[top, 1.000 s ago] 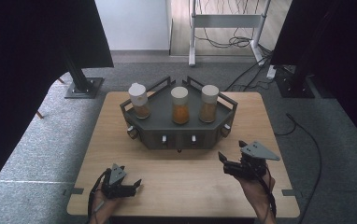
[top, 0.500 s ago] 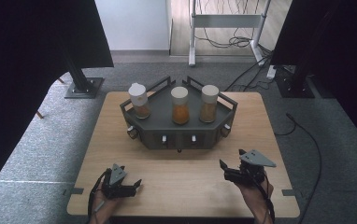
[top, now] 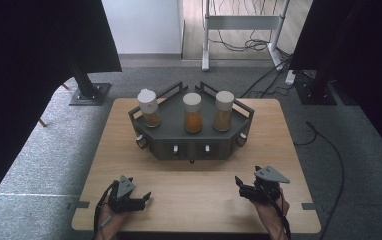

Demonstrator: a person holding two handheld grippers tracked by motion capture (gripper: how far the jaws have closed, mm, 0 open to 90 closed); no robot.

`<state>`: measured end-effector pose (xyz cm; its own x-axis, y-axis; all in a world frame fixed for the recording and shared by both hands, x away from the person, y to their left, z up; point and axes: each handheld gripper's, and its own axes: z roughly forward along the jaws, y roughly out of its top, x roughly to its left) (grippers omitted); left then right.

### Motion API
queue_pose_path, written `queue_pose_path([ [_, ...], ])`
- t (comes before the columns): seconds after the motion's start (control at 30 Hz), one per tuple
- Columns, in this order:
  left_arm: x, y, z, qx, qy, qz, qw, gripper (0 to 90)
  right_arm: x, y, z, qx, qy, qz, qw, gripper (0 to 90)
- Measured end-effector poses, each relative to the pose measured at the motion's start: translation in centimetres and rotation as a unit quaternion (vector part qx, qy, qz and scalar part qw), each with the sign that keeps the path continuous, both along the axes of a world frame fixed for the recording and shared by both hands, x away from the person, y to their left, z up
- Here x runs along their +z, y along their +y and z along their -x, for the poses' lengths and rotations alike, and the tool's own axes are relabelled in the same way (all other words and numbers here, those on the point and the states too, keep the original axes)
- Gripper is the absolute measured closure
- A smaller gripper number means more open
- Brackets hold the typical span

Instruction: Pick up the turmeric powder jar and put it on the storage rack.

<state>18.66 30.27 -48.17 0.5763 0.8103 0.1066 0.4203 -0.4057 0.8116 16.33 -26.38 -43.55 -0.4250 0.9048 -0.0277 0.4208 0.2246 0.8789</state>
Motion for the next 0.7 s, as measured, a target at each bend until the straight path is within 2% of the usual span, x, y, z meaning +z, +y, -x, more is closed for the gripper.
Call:
queue_pose_path([
  [0.33, 0.1, -0.1, 0.0, 0.000, 0.001, -0.005, 1.0000, 10.9, -2.2, 0.3, -0.3, -0.007, 0.010, 0.016, 0.9998, 17.1],
  [0.5, 0.0, -0.1, 0.0, 0.000, 0.000, -0.005, 1.0000, 10.9, -2.8, 0.6, -0.3, -0.007, 0.010, 0.027, 0.9996, 17.1],
  [0.7, 0.1, -0.1, 0.0, 0.001, 0.000, -0.005, 1.0000, 10.9, -3.2, 0.5, -0.3, -0.008, 0.012, 0.025, 0.9996, 17.1],
])
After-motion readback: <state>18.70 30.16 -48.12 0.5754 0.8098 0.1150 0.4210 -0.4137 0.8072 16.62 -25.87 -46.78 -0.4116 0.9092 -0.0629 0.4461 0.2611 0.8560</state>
